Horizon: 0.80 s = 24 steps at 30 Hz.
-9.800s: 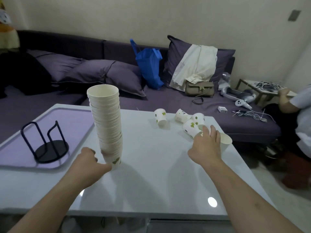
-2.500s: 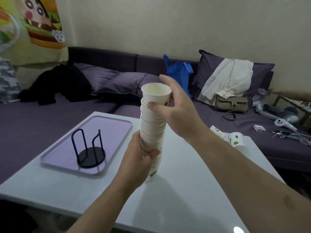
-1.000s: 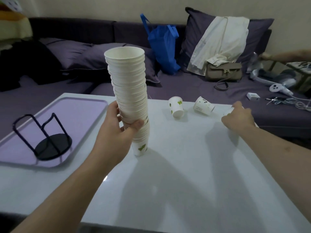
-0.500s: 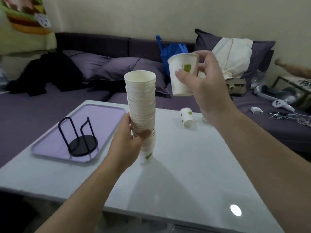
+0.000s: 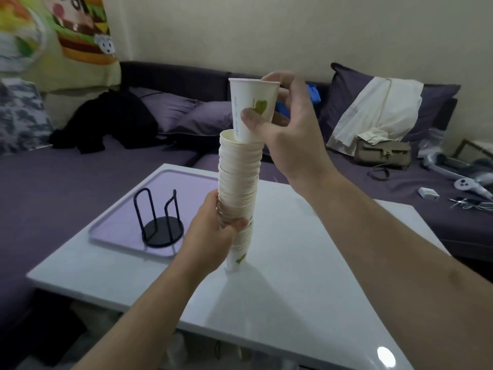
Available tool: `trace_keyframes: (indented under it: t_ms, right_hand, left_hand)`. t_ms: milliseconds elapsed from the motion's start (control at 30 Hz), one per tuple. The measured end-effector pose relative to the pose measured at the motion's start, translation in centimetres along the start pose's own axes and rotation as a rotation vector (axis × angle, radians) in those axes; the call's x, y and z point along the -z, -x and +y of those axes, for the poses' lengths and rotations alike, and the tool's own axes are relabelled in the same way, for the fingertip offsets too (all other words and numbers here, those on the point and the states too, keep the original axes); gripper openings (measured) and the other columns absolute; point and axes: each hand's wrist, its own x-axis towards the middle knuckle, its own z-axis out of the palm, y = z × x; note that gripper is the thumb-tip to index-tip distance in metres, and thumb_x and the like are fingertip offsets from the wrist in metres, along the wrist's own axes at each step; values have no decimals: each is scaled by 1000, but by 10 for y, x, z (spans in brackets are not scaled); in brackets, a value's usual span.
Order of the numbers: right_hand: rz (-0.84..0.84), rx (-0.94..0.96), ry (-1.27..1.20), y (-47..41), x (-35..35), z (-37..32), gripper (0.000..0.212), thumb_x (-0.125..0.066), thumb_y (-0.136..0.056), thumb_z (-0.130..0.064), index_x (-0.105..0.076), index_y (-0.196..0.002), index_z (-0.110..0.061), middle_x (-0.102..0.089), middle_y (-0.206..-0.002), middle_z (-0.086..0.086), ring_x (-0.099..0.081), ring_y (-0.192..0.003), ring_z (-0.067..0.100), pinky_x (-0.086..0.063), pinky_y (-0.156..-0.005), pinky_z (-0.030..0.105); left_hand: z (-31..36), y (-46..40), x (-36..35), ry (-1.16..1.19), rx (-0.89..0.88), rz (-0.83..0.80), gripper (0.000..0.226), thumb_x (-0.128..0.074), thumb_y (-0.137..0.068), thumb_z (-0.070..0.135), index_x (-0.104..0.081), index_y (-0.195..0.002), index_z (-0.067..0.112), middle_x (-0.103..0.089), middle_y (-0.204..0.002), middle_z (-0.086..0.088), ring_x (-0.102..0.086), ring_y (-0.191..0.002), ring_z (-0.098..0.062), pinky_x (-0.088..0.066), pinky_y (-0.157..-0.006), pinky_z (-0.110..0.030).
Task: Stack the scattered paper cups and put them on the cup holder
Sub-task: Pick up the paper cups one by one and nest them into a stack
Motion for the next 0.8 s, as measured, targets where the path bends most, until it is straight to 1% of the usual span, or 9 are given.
trace_keyframes:
  t_ms: [167, 233, 367, 467, 500, 567, 667, 733, 800]
  right_hand:
    - [-4, 8, -19, -2, -3, 3, 47, -81, -86, -3, -55, -125, -12, -67, -120, 15, -71, -88, 13, -60, -77, 28]
    - [-31, 4, 0, -2, -4, 6, 48, -81, -87, -5, -55, -127, -13, -68, -120, 15, -72, -88, 13, -61, -78, 30]
    - [-27, -13, 91, -1, -6, 18, 48, -84, -82, -17, -57, -122, -17, -70, -116, 7, -72, -102, 24, -61, -85, 33]
    - [-109, -73, 213, 1, -5, 26, 38, -79, -85, -25, -61, -118, -20, -71, -108, 3, -69, -96, 14, -56, -80, 29]
    - [-143, -105, 247, 5, -4, 28, 37, -75, -87, -31, -63, -120, -22, -71, -111, 2, -67, -97, 10, -54, -81, 27]
    - [-182, -124, 279, 12, -4, 31, 52, -68, -88, -42, -61, -136, -24, -65, -131, -4, -63, -116, 8, -51, -93, 26]
    - [-271, -46, 358, 19, -2, 37, 73, -66, -91, -41, -44, -158, -21, -49, -155, -6, -50, -140, 10, -45, -116, 37]
    - [-336, -42, 368, 21, -1, 39, 81, -67, -92, -38, -36, -164, -22, -43, -162, -8, -44, -146, 8, -42, -120, 43]
    - [-341, -81, 202, 23, 4, 40, 84, -68, -92, -33, -29, -167, -25, -39, -166, -11, -42, -149, 7, -40, -123, 42]
  left_hand:
    - [-1, -1, 0, 4, 9, 6, 49, -77, -95, 26, -52, -132, 43, -70, -115, 26, -62, -108, 9, -51, -92, -32]
    - [-1, -2, -1, 5, 6, 5, 48, -77, -95, 24, -52, -130, 44, -70, -113, 27, -61, -105, 13, -50, -90, -30]
    - [-2, -3, -3, 8, -5, -3, 50, -77, -94, 23, -52, -133, 44, -69, -113, 30, -60, -102, 19, -50, -87, -24]
    - [-3, -4, -4, 11, -1, 1, 51, -77, -95, 22, -52, -134, 42, -70, -115, 26, -59, -103, 20, -49, -86, -24]
    - [-3, -4, -4, 12, 0, 1, 51, -76, -95, 22, -52, -135, 41, -70, -115, 26, -58, -103, 21, -49, -86, -24]
    - [-4, -5, -3, 14, 0, 0, 51, -76, -95, 22, -52, -136, 41, -70, -115, 27, -58, -102, 21, -49, -85, -23]
    - [-4, -5, -4, 21, -3, -6, 49, -76, -96, 21, -51, -134, 39, -69, -114, 26, -59, -99, 23, -49, -81, -20]
    - [-4, -5, -5, 28, -1, -1, 47, -76, -96, 21, -50, -131, 40, -69, -113, 25, -59, -97, 24, -48, -79, -19]
    - [-4, -6, -6, 29, -3, 4, 48, -76, -96, 21, -49, -130, 42, -68, -113, 25, -59, -97, 24, -48, -78, -18]
